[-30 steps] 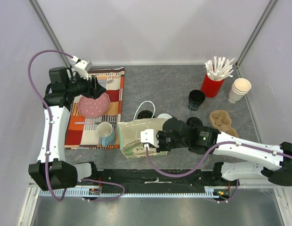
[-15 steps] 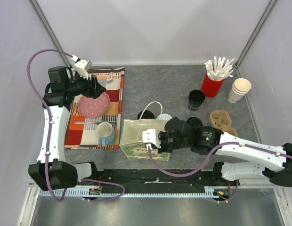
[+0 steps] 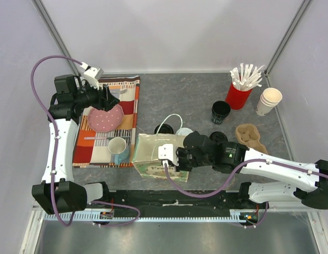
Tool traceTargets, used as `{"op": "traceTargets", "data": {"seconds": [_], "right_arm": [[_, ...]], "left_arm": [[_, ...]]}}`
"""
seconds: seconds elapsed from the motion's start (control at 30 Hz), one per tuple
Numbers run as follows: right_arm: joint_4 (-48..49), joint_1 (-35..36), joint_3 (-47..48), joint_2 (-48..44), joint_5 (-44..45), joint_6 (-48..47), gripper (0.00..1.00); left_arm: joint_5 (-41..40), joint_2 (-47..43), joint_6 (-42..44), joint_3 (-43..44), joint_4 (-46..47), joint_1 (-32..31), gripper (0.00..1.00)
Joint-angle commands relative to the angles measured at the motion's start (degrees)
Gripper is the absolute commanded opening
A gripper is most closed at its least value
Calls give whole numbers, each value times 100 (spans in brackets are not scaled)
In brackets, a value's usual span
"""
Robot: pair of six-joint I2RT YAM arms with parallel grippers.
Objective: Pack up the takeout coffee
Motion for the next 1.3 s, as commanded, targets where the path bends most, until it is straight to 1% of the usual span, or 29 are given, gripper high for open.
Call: {"op": "traceTargets", "data": {"seconds": [0.0,0.03,0.07,0.1,0.13,0.17,0.23,0.27,0.37,0.47,0.5,0.6,0.7,0.77,0.83,0.87,0.93,0.97,1.03,1.07,1.1,1.13,1.23,1.27], "right_arm": [[320,38,260,79,-210,-34,0],[311,38,277,79,-210,-34,0],[303,38,295,53,-184,-34,7],[294,38,312,44,-175,-26,15],[224,38,339,27,-175,-26,25],[189,38,356,9,-166,-43,43],[83,38,418,-9,-105,-26,54],[48,38,444,-26,-96,-26,63],[-40,38,585,-96,-61,-26,71],[-67,38,804,-210,-113,1,77],[-75,29,944,-246,-140,10,78],[-93,38,1129,-325,-184,80,82],[-163,29,1322,-369,-61,185,89],[-93,29,1428,-430,420,447,90],[-58,-14,1735,-422,930,711,90],[-67,-110,1867,-387,1576,1026,90],[-75,-269,2210,-378,2309,1414,89],[-93,-530,2307,-395,2869,1747,88],[-180,-892,2483,-474,3312,1986,83],[-216,-1311,2510,-518,3706,2100,81],[-294,-1568,2510,-562,3744,2267,80],[-373,-2057,2519,-554,3823,2312,77],[-927,-2702,2589,-265,4008,2356,76],[-1015,-3226,2554,-176,3930,2365,76]], "left_arm": [[657,5,300,298,-178,33,67],[816,14,344,307,-240,25,68],[983,23,370,316,-284,25,68],[1272,-3,397,298,-354,25,68],[1388,-12,423,289,-381,16,69],[1476,-64,493,281,-390,16,70],[1599,-117,599,272,-460,-28,71],[1635,-178,712,272,-495,-46,72],[1653,-258,958,298,-653,-247,75],[1276,-267,1169,395,-890,-643,75],[1057,-258,1214,430,-925,-1000,75],[845,-206,1346,535,-1031,-1354,75],[652,-135,1487,684,-1216,-1653,75],[589,-100,1504,746,-1260,-1724,75],[589,-83,1470,860,-1269,-1751,75],[563,-65,1400,904,-1277,-1742,75],[449,-56,1311,1036,-1269,-1751,75],[335,-56,1189,1097,-1216,-1751,75],[186,-65,970,1107,-1128,-1751,75],[63,-65,925,1107,-1093,-1742,75],[-8,-74,890,1089,-1032,-1733,75],[-69,-74,846,1072,-1005,-1733,75],[-263,-74,836,984,-944,-1742,75],[-368,-82,863,931,-926,-1733,75]]}}
